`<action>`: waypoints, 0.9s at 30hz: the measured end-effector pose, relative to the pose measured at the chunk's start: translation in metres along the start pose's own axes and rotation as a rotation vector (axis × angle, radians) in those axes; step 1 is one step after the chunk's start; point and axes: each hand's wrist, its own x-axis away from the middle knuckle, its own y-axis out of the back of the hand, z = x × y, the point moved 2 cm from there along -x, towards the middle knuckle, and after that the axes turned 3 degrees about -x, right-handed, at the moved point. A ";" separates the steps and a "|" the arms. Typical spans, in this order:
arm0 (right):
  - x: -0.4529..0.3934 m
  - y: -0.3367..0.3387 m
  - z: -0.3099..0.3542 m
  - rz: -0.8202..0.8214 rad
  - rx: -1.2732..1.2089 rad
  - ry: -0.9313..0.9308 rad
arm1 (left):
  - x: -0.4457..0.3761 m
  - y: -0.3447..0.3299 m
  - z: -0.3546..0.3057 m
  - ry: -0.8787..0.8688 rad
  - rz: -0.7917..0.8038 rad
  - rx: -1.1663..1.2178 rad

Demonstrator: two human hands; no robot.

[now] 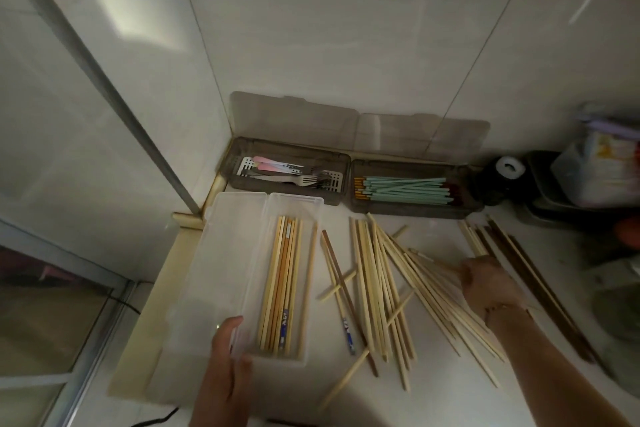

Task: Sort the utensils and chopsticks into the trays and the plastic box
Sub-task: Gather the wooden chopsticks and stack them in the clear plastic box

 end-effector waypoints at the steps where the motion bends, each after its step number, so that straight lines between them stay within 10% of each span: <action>1: 0.001 -0.001 -0.003 -0.007 -0.011 -0.007 | 0.001 -0.001 -0.002 0.003 -0.031 0.002; 10: 0.011 0.000 0.004 -0.124 -0.063 0.011 | 0.002 -0.004 -0.005 0.026 -0.033 0.000; 18: 0.063 0.058 0.114 -0.388 -0.661 0.436 | 0.001 -0.004 0.001 0.034 -0.006 0.007; 22: 0.098 0.059 0.194 -0.226 -0.817 0.719 | 0.003 -0.002 0.000 0.007 0.005 -0.013; 27: 0.101 0.025 0.251 -0.200 -0.295 0.801 | 0.004 0.000 -0.005 -0.025 -0.008 -0.021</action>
